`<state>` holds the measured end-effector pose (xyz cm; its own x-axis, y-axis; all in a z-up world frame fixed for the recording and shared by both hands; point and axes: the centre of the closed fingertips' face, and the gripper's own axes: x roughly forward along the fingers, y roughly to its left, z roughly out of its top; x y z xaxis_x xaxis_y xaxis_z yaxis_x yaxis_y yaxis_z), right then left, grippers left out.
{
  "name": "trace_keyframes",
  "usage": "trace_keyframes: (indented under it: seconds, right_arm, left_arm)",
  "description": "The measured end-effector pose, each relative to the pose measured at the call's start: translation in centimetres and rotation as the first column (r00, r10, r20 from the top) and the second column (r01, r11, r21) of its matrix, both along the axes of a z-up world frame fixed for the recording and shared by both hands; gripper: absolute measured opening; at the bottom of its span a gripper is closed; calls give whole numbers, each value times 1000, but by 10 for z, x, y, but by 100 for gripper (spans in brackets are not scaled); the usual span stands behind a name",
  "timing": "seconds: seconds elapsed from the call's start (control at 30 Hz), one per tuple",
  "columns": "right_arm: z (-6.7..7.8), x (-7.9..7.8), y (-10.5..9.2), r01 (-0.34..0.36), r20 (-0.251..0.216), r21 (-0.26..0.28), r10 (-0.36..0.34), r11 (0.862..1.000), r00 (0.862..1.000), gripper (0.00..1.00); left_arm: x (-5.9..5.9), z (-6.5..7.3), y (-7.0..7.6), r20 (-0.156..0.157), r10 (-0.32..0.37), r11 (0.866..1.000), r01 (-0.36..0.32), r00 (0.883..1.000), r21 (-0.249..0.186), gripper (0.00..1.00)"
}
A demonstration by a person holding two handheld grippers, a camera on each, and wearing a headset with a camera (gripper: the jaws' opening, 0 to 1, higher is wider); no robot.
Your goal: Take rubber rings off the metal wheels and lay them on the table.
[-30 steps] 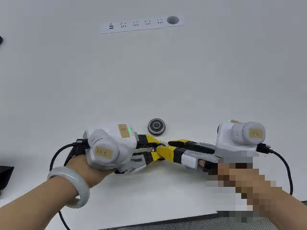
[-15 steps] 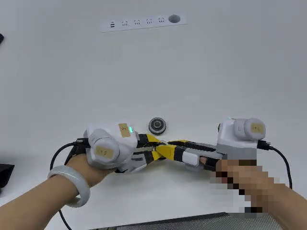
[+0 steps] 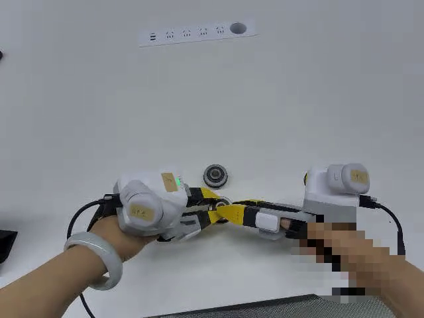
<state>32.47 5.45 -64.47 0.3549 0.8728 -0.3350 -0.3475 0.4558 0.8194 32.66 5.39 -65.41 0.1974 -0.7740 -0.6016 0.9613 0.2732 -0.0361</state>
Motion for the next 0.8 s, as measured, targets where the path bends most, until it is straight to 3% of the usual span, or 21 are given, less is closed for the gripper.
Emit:
trace_keyframes:
  seconds: [0.6, 0.8]
  right_arm:
    - [3, -6, -2, 16, -29, 28, -15, 1000, 999, 39]
    - [1, -4, -6, 17, -23, 18, -17, 1000, 1000, 30]
  left_arm:
    - [0, 0, 0, 1, -1, 1000, 1, 1000, -1, 13]
    - [0, 0, 0, 1, 0, 1000, 0, 1000, -2, 13]
